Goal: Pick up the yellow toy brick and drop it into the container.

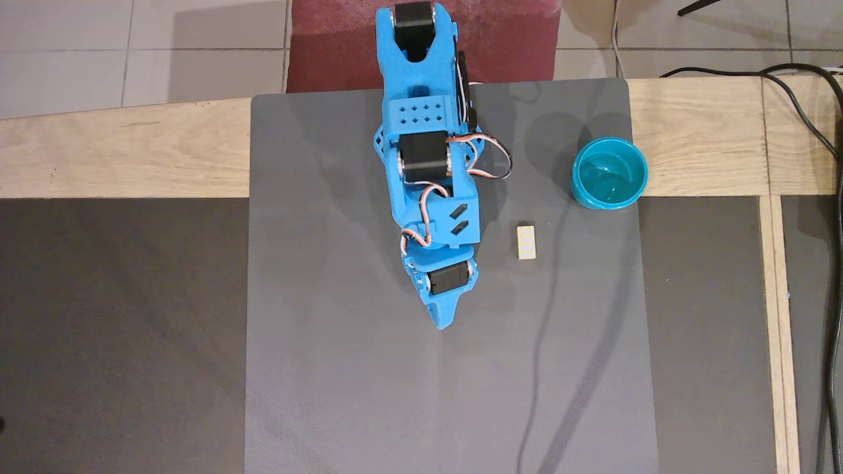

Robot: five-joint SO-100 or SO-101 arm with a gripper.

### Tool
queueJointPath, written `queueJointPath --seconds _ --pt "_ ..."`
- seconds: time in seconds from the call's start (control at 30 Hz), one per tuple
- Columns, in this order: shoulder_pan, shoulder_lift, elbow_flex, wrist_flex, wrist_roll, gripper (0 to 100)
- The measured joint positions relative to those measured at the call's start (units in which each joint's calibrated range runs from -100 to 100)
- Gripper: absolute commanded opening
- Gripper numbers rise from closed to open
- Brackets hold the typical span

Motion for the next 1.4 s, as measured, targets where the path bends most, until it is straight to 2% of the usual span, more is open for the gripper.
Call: queueJointPath --seconds 0.07,0.13,0.17,0.23,0.3,0.37,0.53,1.4 --pt "0.0 0.0 0.0 0.3 -0.1 0" --pt "-2.8 -0.1 0.2 5.3 -3.7 0" --pt "-2.9 -0.1 0.2 7.4 -8.6 0" --pt "-3.3 -0.1 0.2 8.8 -22.7 0" --pt "-3.0 -0.1 0.2 9.1 -32.0 0" --pt "-3.3 -0.1 0.2 9.2 -35.9 0" --pt "-3.5 -0.1 0.2 9.2 -37.2 0" --pt "-3.4 -0.1 0.2 9.2 -37.2 0"
